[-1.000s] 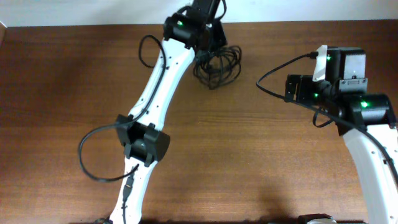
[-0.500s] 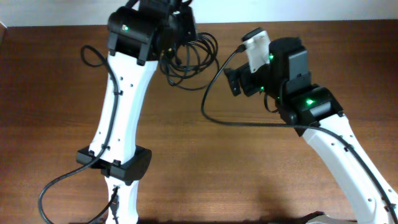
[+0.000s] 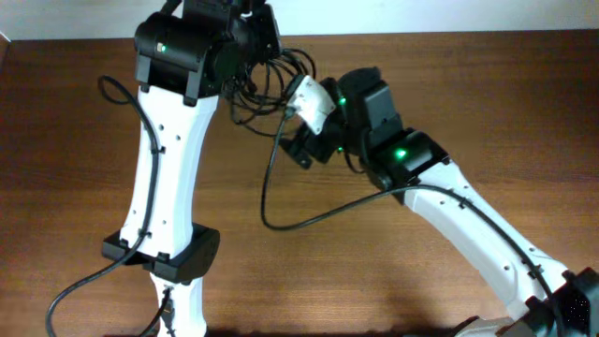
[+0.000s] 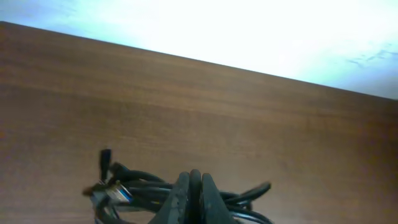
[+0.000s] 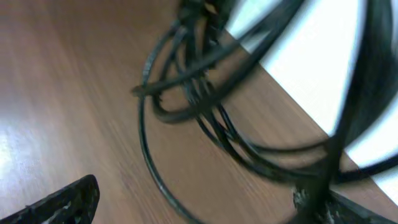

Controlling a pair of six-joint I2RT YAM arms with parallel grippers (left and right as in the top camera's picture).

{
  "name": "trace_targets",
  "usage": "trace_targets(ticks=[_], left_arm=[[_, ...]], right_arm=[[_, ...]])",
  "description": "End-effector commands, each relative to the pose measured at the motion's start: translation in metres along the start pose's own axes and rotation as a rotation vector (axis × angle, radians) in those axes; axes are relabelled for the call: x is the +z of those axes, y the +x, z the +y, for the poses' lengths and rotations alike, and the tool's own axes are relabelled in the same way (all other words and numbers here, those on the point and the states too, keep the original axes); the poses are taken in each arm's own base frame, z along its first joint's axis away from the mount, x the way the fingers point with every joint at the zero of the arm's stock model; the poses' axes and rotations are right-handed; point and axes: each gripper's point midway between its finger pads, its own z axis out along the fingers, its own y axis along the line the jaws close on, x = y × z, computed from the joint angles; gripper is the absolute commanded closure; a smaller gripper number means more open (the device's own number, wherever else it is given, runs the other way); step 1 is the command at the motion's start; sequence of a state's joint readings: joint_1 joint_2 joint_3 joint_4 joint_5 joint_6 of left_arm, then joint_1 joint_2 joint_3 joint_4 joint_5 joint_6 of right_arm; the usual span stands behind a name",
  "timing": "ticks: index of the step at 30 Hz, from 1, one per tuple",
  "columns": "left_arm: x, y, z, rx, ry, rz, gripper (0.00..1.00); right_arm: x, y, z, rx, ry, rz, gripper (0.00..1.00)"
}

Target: Untangle cables

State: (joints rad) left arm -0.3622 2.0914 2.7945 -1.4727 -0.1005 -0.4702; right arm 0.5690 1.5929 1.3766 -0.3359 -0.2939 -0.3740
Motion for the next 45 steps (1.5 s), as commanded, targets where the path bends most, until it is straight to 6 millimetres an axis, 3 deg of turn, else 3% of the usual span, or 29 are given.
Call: trace_targets(ticks=[1,5,6,7,8,11,14,16,18,20,23,25,28,32,37,38,39,42,45], left_arm=[[-0.023,-0.006,-0.003,0.012,0.035,-0.033,1.00],[-0.034,-0.005,-0.012,0.021,0.085,-0.037,1.00],[-0.039,-0.006,-0.012,0.021,0.088,-0.047,1.00],[-0.041,-0.007,-0.011,0.020,0.090,-0.051,1.00],[-0.044,-0.007,-0.011,0.022,0.092,-0.055,1.00],[-0.047,-0.008,-0.011,0.026,0.090,-0.062,1.00],[-0.049,-0.010,-0.006,0.021,0.082,-0.068,1.00],[-0.049,-0.016,0.010,-0.005,0.054,-0.073,1.00],[-0.048,-0.024,0.041,-0.051,-0.002,-0.073,1.00],[-0.048,-0.030,0.063,-0.086,-0.041,-0.082,1.00],[-0.051,-0.039,0.110,-0.158,-0.122,-0.089,1.00],[-0.053,-0.039,0.125,-0.183,-0.151,-0.086,1.00],[-0.054,-0.040,0.137,-0.188,-0.172,-0.085,1.00],[-0.055,-0.041,0.138,-0.184,-0.174,-0.089,1.00],[-0.055,-0.041,0.138,-0.180,-0.174,-0.089,1.00],[-0.055,-0.041,0.139,-0.173,-0.177,-0.087,1.00],[-0.055,-0.041,0.139,-0.173,-0.177,-0.087,1.00],[-0.054,-0.041,0.137,-0.173,-0.170,-0.085,1.00],[-0.054,-0.040,0.133,-0.167,-0.160,-0.081,1.00]], right_arm=[[0.003,-0.013,0.015,-0.028,-0.025,-0.026,0.01],[0.002,-0.008,-0.006,-0.030,0.098,0.010,0.01],[0.002,-0.007,-0.010,-0.030,0.121,0.016,0.35],[0.002,-0.007,-0.010,-0.029,0.122,0.018,0.89],[0.001,-0.007,-0.011,-0.018,0.125,0.019,0.96],[0.000,-0.003,-0.020,-0.017,0.176,0.037,0.96],[-0.013,0.011,-0.055,0.031,0.283,0.076,0.96],[-0.028,0.020,-0.083,0.120,0.343,0.077,0.96],[-0.064,0.040,-0.135,0.257,0.462,0.073,0.96],[-0.086,0.056,-0.162,0.297,0.531,0.087,0.96],[-0.154,0.104,-0.230,0.571,0.745,0.064,0.96],[-0.189,0.130,-0.257,0.667,0.842,0.054,0.96],[-0.275,0.190,-0.298,0.859,1.064,0.030,0.96],[-0.340,0.231,-0.309,0.998,1.129,-0.037,0.96],[-0.407,0.263,-0.315,1.044,1.292,-0.062,0.96],[-0.436,0.278,-0.315,1.102,1.389,-0.091,0.96],[-0.447,0.283,-0.313,1.128,1.403,-0.117,0.96],[-0.460,0.290,-0.308,1.152,1.367,-0.151,0.96],[-0.433,0.274,-0.314,1.118,1.308,-0.144,0.96]])
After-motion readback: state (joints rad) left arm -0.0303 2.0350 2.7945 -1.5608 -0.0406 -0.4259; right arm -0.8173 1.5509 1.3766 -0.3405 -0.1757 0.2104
